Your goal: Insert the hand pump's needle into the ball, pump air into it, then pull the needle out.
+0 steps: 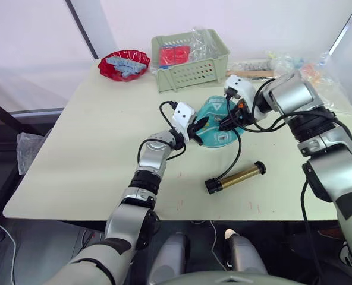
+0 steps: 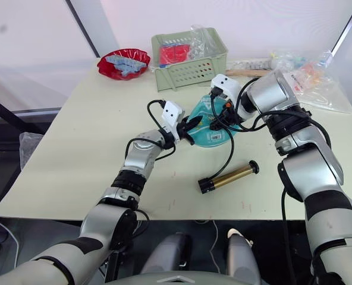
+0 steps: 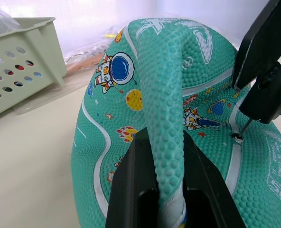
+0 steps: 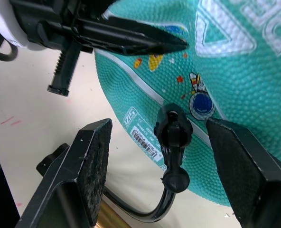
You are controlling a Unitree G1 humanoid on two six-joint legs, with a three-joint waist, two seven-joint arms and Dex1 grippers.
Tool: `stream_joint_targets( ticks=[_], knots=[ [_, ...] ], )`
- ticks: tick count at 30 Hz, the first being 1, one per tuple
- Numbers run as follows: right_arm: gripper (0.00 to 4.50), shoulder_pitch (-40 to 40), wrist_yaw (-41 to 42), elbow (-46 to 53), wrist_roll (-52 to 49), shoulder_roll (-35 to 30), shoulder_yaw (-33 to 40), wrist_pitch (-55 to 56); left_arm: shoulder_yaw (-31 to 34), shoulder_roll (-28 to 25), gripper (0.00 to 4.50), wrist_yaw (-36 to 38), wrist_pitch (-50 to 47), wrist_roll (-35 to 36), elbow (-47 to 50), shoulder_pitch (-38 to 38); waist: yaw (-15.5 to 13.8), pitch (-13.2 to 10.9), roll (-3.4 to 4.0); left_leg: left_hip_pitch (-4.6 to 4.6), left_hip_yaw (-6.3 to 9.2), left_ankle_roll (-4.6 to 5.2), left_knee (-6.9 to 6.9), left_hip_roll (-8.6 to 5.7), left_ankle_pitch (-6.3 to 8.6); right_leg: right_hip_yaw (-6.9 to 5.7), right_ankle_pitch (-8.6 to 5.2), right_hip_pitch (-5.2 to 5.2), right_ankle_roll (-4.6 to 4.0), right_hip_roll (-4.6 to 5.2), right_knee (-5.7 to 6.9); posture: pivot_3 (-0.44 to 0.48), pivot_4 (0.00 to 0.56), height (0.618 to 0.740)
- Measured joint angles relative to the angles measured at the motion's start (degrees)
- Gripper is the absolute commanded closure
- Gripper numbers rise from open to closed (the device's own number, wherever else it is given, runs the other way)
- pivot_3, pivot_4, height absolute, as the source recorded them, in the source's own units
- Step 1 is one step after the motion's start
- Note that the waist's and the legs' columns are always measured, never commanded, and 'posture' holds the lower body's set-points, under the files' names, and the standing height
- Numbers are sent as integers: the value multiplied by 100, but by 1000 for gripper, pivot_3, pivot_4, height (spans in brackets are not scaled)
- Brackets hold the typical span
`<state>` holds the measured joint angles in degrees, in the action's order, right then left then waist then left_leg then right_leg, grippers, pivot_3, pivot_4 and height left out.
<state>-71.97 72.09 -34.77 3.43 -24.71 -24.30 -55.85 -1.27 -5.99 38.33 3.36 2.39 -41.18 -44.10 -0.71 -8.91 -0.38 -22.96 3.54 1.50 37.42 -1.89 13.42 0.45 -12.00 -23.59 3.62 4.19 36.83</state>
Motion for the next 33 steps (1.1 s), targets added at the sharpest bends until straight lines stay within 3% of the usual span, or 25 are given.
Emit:
stream_joint_targets(
  ticks=[6,10,11,12,14,15,24,33],
  knots=[
    [1218,0,-63,-21,-44,0,0,6,0,0,4500,0,0,0,-1,1,0,0,0,0,-1,0,0,0,0,0,0,0,0,0,0,0,150,737],
    [2143,0,-112,-37,-64,4,0,7,0,0,4500,0,0,0,2,3,0,0,0,0,-1,0,0,0,0,0,0,0,0,0,0,0,150,737],
    [2755,0,-129,-57,-65,6,0,9,0,0,4500,0,0,0,2,3,0,0,0,0,0,0,0,0,0,0,0,0,0,0,0,0,150,737],
    [2828,0,-157,-99,-67,19,1,15,0,0,4500,1,0,0,3,3,1,0,0,0,0,0,0,0,0,0,0,0,0,0,0,0,150,737],
    [3968,0,-222,-154,-65,37,1,32,0,0,4500,3,0,0,3,4,0,0,0,0,-1,0,0,0,0,0,0,0,0,0,0,0,150,737],
    [4159,0,-237,-178,-67,36,1,35,0,-4,4500,2,0,0,3,5,1,0,0,0,-1,0,0,0,0,0,0,0,0,0,0,0,150,737],
    [4168,0,-246,-206,-112,35,-11,142,1,-14,4500,2,0,1,8,11,7,0,0,1,-1,0,0,1,0,1,0,0,0,-1,0,0,150,737],
    [4168,78,-10,0,174,-99,-431,1212,3,-32,4500,2,1,1,-2,10,20,0,0,2,-3,0,0,2,0,1,-1,1,1,-3,0,0,150,737]
  ],
)
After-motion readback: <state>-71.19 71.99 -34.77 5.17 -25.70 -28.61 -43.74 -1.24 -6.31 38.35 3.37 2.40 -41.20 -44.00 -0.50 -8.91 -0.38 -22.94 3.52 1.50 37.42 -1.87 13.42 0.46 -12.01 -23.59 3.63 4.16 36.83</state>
